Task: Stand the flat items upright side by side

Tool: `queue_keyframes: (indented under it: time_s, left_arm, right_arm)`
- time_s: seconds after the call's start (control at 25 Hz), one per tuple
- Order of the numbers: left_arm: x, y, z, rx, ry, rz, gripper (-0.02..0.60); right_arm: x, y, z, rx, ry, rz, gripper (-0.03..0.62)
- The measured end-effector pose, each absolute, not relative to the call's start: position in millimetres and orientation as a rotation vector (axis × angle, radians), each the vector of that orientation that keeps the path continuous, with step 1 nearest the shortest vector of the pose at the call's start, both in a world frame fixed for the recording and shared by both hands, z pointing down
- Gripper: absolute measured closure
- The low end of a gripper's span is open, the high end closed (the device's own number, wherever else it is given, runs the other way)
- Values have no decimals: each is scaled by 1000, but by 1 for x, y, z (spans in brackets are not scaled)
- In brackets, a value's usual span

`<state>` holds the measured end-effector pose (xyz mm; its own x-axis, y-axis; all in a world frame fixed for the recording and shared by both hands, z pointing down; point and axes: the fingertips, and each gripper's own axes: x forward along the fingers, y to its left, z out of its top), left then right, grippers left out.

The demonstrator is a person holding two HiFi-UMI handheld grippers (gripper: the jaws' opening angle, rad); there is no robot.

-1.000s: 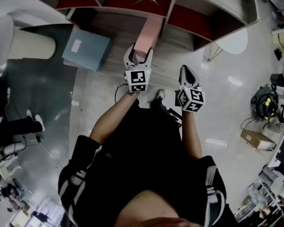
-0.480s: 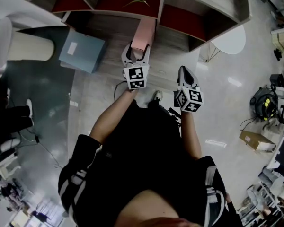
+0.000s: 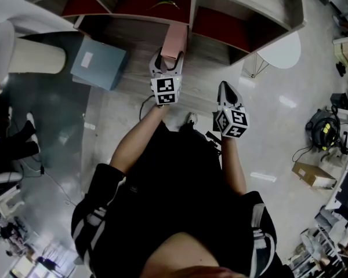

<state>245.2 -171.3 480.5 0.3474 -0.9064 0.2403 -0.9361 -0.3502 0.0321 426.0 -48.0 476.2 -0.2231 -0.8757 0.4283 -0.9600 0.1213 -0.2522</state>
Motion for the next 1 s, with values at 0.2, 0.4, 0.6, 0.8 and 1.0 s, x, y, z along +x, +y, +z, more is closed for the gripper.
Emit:
queue_keyframes:
  time_s: [0.2,0.4,0.6,0.8,1.0]
  left_arm:
    - [247,-179,479,2460,-1657,235,284]
    - [251,-178,480,2470,-1612,237,284]
    - [250,-180,486,2474,-1532,161,251]
    - [239,-162,473,2511,-1527,166,242]
    - [212,-133,443,2531,-1543,163,252]
  right_arm:
    - [426,-51,476,1831,-2221,726,569]
    - [424,-54,477,1812,-2230,728,569]
    - [419,-59,477,1794,-2246,720,569]
    - [418,-59,472,1785,-2265,718,569]
    - [412,-59,457,1756,-2317,696,569]
